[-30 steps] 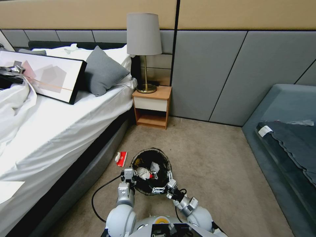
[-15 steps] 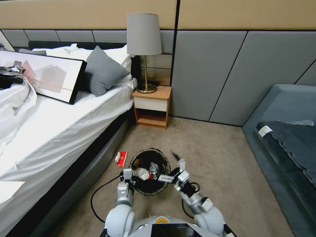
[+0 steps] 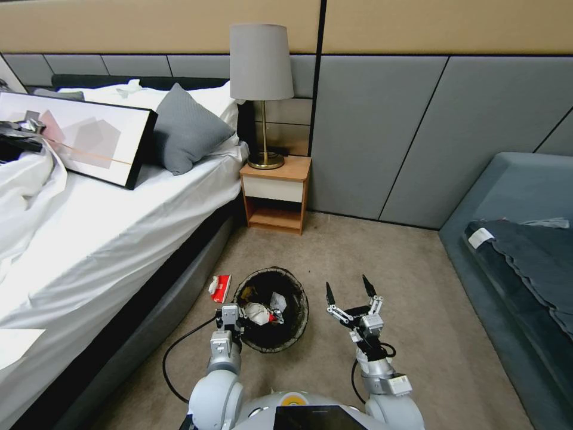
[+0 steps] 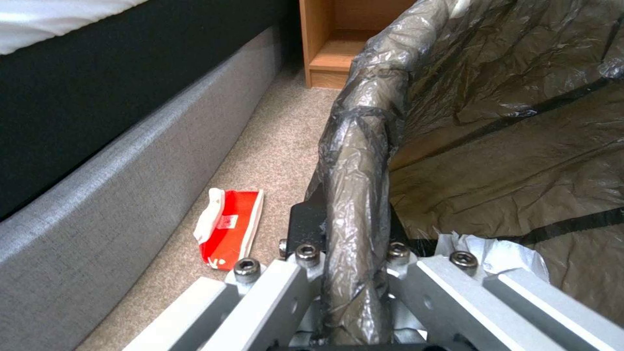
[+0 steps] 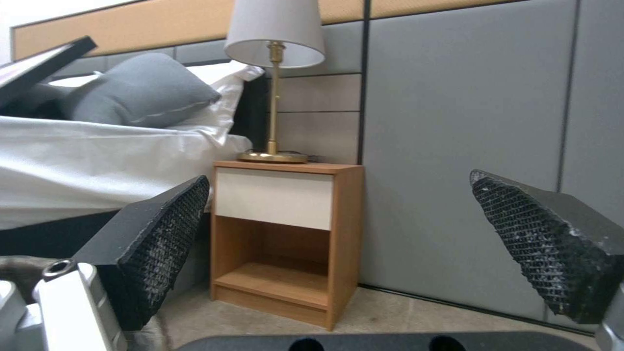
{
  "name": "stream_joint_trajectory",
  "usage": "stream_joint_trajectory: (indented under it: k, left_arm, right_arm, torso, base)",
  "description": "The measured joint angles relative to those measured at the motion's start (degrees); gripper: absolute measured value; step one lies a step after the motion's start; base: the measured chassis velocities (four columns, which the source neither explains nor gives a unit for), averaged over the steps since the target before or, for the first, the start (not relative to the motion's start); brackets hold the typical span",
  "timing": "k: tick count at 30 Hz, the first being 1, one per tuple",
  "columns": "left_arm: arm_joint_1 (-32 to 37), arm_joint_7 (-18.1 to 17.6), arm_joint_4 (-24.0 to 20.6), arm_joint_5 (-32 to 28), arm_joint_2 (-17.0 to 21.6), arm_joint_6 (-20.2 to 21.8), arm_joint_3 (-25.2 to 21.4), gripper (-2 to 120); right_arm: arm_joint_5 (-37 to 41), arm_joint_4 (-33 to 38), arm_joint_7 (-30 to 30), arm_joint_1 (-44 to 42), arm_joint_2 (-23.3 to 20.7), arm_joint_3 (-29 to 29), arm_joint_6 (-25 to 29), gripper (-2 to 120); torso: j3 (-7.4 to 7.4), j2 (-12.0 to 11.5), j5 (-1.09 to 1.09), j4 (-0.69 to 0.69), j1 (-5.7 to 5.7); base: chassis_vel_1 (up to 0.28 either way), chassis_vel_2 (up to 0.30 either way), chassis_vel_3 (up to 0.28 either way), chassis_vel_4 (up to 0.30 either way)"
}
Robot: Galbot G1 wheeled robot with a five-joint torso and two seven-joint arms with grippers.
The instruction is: Pick up the trash bin, then pick up the garbage from the floor and place it into the trash bin.
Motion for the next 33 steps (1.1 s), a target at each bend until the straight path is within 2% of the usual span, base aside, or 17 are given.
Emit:
stream_joint_trajectory:
  k: [18,33]
  left_arm:
    - [-0.4,0.01,-0.01,-0.39,0.0,-0.01,0.26,0]
    - [0.05,0.02,-0.53,-0.24,0.21,-0.01,0.2,0]
  right_arm:
    - [1.33,0.8,-0.27,2.22,-0.37,1.82,-2.2,100]
    - [1.86,1.54,-0.33,4.91,-0.64,2.42,-5.03,100]
  torso:
    - [0.0,0.0,0.0,0.0,0.0]
    - [0.0,0.0,0.0,0.0,0.0]
  base:
    - [0.0,0.0,0.0,0.0]
    - [0.084,0.082,0.079,0.079]
